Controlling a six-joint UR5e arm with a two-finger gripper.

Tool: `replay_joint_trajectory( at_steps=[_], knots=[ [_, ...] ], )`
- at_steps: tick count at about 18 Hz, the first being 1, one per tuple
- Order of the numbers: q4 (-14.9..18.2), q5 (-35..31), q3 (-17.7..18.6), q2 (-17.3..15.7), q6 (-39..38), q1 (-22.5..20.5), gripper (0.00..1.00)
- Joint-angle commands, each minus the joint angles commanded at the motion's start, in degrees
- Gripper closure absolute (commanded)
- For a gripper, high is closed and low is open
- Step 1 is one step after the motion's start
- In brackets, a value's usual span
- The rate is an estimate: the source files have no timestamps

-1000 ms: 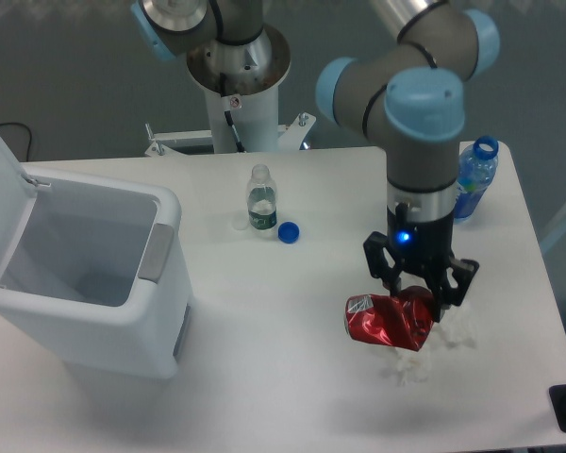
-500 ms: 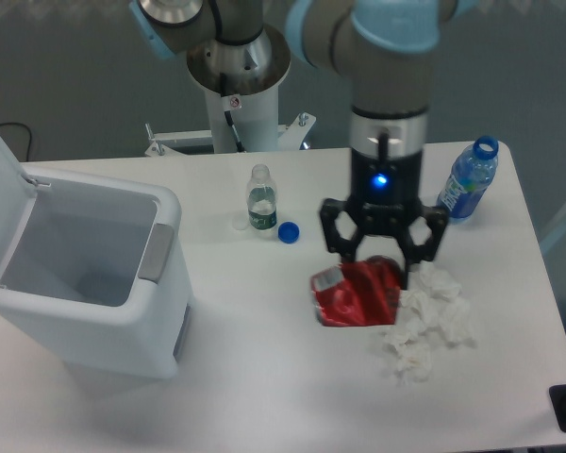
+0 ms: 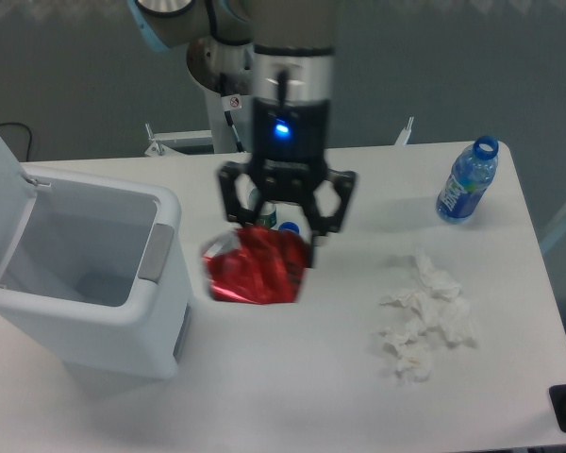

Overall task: Place the cans in the trash can
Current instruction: 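Carry the red can across the table over the open white bin, then open the gripper to drop the red can into the bin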

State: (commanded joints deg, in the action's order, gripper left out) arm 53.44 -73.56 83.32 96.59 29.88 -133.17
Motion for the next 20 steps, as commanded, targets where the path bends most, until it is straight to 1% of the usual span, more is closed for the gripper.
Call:
replay_joint_trajectory(
  at_steps=[3, 6, 10, 12, 13, 14, 16, 20],
  knots=[
    [0.1, -0.1, 0.6, -0.1, -0.1, 3.4, 0.44],
    [0.4, -0.2, 1.5, -0.2, -0.1, 5.8, 0.44],
    [0.6, -0.2, 4.0, -1.8, 0.0, 6.9, 0.44],
    [1.3, -0.2, 4.9, -2.8, 0.0, 7.2, 0.44],
    [1.9, -0.2, 5.7, -3.3, 0.0, 7.4, 0.42],
    [2.5, -0.3, 6.5, -3.7, 0.0, 7.8, 0.42],
    [2.8, -0.5, 8.2, -4.7, 0.0, 8.0, 0.42],
    [3.2, -0.6, 9.5, -5.1, 0.0, 8.2, 0.42]
  ],
)
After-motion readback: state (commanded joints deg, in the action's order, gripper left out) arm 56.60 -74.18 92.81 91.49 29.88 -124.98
